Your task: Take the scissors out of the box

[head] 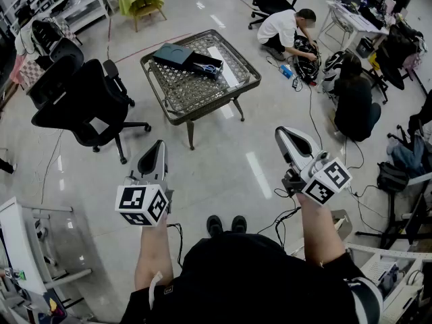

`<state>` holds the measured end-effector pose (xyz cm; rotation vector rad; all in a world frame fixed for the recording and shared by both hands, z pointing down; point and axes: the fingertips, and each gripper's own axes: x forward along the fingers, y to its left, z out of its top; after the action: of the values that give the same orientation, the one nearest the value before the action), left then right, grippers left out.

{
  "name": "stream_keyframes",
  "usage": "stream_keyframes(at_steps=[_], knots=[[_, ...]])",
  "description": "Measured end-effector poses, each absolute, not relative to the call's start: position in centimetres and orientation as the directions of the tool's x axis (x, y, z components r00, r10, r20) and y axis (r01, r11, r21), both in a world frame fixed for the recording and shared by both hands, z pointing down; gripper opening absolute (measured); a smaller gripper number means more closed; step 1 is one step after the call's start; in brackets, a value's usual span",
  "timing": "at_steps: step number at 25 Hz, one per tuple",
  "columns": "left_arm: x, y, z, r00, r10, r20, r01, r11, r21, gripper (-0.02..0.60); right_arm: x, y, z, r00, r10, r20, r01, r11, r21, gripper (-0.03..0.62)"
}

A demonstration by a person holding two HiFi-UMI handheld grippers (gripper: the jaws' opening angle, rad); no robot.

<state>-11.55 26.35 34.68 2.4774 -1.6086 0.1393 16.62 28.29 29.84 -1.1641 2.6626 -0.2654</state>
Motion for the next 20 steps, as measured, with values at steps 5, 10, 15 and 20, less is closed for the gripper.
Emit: stream_keyframes(at_steps=[5, 10, 15, 20], knots=[[-9.9, 26.3, 34.1, 0.413, -0.893, 0.178, -0.910, -0.413, 0.041, 0.008, 17.1, 29.5, 29.7, -0.653, -0.747, -0.128, -0.713, 0.662, -0.230, 0.006], [-8.8, 26.9, 34.1, 0.416, -0.890, 0.189, -0.907, -0.421, 0.013, 0.008, 17.6, 30.2, 29.6, -0.658, -0.741, -0.131, -0.712, 0.670, -0.211, 0.006], [-6.1, 27.5, 33.8, 0.425, -0.885, 0.192, -0.900, -0.435, -0.010, 0.008, 18.4, 31.6, 29.4, -0.698, -0.710, -0.098, -0.700, 0.704, -0.119, 0.008], [-4.0, 28.3, 33.6, 0.421, -0.885, 0.198, -0.901, -0.433, -0.021, 0.008, 20.2, 32.1, 29.8, -0.708, -0.699, -0.099, -0.689, 0.714, -0.124, 0.011]])
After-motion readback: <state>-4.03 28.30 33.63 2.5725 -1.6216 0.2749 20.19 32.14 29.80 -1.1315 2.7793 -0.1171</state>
